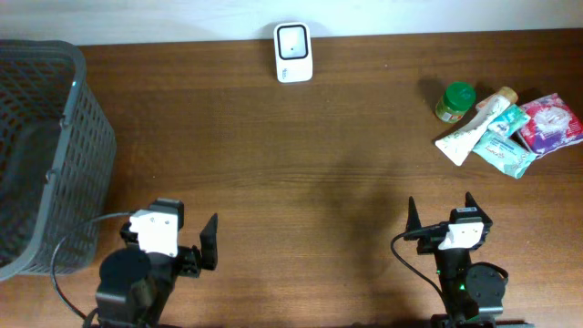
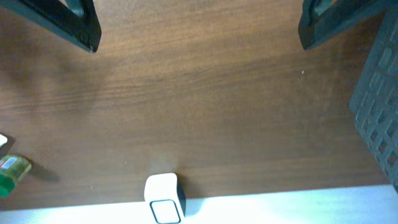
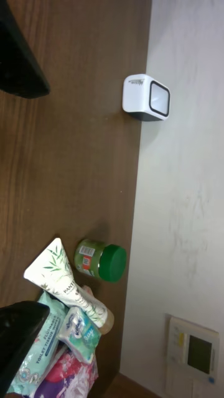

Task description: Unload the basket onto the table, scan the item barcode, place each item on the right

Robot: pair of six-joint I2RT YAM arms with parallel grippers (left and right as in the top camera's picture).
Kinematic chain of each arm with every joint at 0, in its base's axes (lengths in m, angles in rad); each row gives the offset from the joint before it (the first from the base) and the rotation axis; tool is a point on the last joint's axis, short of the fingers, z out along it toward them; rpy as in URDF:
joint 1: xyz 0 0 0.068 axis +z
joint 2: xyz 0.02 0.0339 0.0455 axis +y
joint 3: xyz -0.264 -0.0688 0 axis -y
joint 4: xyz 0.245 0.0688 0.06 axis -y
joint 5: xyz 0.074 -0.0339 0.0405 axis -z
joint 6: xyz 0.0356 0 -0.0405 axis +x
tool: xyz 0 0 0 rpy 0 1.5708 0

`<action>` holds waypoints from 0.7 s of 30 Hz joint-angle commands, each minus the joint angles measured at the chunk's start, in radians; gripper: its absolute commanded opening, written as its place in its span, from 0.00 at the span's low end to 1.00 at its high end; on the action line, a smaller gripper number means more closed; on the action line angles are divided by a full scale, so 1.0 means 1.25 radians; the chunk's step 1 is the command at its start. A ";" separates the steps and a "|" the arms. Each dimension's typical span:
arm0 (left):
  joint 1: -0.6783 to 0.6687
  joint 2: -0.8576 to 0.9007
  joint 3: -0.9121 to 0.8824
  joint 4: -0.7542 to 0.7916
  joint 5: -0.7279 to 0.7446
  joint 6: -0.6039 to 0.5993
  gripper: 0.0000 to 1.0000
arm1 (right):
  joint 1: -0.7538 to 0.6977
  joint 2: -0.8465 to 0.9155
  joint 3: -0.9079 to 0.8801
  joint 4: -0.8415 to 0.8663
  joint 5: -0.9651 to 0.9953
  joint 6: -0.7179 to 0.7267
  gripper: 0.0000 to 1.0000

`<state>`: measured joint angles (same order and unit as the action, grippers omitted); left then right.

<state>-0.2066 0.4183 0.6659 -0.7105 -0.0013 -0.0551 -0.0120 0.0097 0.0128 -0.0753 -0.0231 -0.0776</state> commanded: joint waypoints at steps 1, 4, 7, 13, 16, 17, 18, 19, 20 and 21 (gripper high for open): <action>0.019 -0.109 -0.123 0.109 0.012 0.021 0.99 | 0.006 -0.005 -0.006 -0.003 0.004 0.005 0.99; 0.053 -0.201 -0.270 0.294 0.048 0.033 0.99 | 0.006 -0.005 -0.006 -0.003 0.004 0.005 0.99; 0.093 -0.252 -0.398 0.513 0.115 0.099 0.99 | 0.006 -0.005 -0.006 -0.003 0.004 0.005 0.99; 0.134 -0.331 -0.475 0.580 0.115 0.099 0.99 | 0.006 -0.005 -0.006 -0.003 0.004 0.005 0.99; 0.137 -0.331 -0.526 0.691 0.115 0.096 0.99 | 0.006 -0.005 -0.006 -0.003 0.004 0.005 0.99; 0.137 -0.331 -0.526 0.694 0.114 0.098 0.99 | 0.006 -0.005 -0.006 -0.003 0.004 0.005 0.99; 0.139 -0.331 -0.526 0.692 0.108 0.103 0.99 | 0.006 -0.005 -0.006 -0.003 0.004 0.005 0.99; 0.142 -0.331 -0.526 0.676 0.109 0.109 0.99 | 0.006 -0.005 -0.006 -0.003 0.004 0.005 0.99; 0.142 -0.331 -0.526 0.645 0.109 0.109 0.99 | 0.006 -0.005 -0.006 -0.003 0.004 0.005 0.99; 0.143 -0.331 -0.526 0.604 0.109 0.108 0.99 | 0.006 -0.005 -0.006 -0.003 0.004 0.005 0.99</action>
<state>-0.0357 0.0128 0.0143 0.1051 0.1314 0.0612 -0.0120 0.0109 0.0128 -0.0753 -0.0227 -0.0776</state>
